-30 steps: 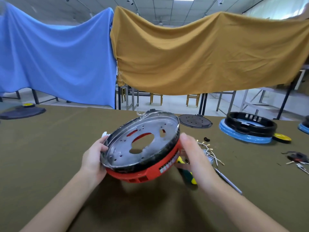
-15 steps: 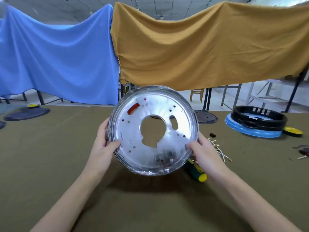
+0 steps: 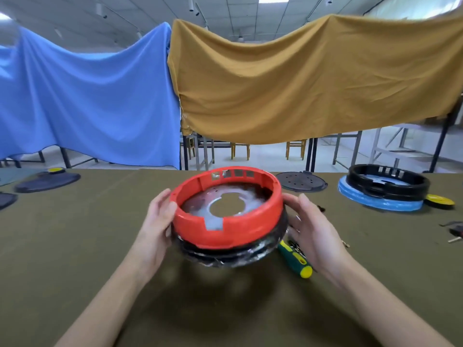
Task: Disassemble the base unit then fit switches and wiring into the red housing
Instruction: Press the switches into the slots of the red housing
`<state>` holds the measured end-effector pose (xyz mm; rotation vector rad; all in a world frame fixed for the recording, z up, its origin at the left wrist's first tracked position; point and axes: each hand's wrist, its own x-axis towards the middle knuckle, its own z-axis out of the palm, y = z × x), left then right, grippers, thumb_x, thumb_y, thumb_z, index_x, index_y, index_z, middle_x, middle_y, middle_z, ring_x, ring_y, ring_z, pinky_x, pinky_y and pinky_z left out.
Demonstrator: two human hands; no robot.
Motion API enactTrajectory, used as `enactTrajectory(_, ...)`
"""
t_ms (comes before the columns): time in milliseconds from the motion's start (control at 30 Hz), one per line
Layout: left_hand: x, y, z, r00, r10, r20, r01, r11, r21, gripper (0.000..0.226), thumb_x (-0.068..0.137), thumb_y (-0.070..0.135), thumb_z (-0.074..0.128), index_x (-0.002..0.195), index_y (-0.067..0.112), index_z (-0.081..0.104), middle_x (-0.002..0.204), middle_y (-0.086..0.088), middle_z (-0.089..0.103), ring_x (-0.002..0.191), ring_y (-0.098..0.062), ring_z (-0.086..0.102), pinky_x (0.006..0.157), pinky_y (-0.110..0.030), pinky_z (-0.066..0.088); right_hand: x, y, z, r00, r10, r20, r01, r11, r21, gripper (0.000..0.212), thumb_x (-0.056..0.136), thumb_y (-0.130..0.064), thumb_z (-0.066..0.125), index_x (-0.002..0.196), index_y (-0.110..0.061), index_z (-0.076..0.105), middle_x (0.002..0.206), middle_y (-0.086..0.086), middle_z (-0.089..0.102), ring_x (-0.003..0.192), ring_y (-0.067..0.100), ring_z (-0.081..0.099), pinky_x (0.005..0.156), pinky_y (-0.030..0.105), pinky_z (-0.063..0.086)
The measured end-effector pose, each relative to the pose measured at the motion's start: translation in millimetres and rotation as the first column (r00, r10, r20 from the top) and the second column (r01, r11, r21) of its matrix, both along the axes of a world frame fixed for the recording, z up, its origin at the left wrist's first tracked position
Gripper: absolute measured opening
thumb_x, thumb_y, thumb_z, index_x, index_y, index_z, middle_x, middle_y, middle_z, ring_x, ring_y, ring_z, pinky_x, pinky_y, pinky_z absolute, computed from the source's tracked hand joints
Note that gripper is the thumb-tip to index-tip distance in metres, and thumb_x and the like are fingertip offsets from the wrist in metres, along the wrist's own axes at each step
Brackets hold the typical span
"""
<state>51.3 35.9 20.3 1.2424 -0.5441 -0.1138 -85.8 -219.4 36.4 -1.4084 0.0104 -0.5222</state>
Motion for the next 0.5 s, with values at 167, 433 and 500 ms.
enactTrajectory(167, 4.8, 4.8, -2.8, 0.994, -0.085, 0.072, 0.078, 0.992, 0.096, 0.076, 0.075, 0.01, 0.064, 0.145, 0.029, 0.043, 0.14, 0.014, 0.058, 0.129, -0.008, 0.054, 0.101, -0.036, 0.041, -2.8, 6.8, -11.2, 0.996, -0.078, -0.041, 0.073, 0.99, -0.122, 0.053, 0.078, -0.043, 0.069, 0.128, -0.032, 0.055, 0.127, -0.006, 0.064, 0.113, 0.016, 0.065, 0.097, 0.038, 0.052)
enactTrajectory(433, 2.7, 4.2, -1.0, 0.998, 0.023, 0.052, -0.028, 0.994, 0.108, 0.071, 0.07, 0.01, 0.057, 0.136, 0.037, 0.046, 0.13, 0.019, 0.063, 0.121, -0.001, 0.058, 0.094, -0.026, 0.043, -8.0, 20.9, -14.8, 0.996, -0.088, -0.032, 0.075, 0.957, -0.282, 0.062, 0.079, -0.043, 0.074, 0.135, -0.038, 0.046, 0.139, -0.007, 0.047, 0.123, 0.011, 0.056, 0.105, 0.04, 0.046)
enactTrajectory(500, 2.2, 3.4, -1.6, 0.997, 0.067, 0.038, -0.071, 0.989, 0.132, 0.069, 0.073, 0.007, 0.057, 0.134, 0.038, 0.047, 0.125, 0.019, 0.066, 0.116, 0.002, 0.06, 0.088, -0.019, 0.045, -8.7, 23.0, -16.0, 0.993, -0.115, -0.036, 0.095, 0.93, -0.355, 0.065, 0.078, -0.051, 0.075, 0.134, -0.042, 0.044, 0.138, -0.01, 0.045, 0.125, 0.014, 0.054, 0.107, 0.044, 0.043)
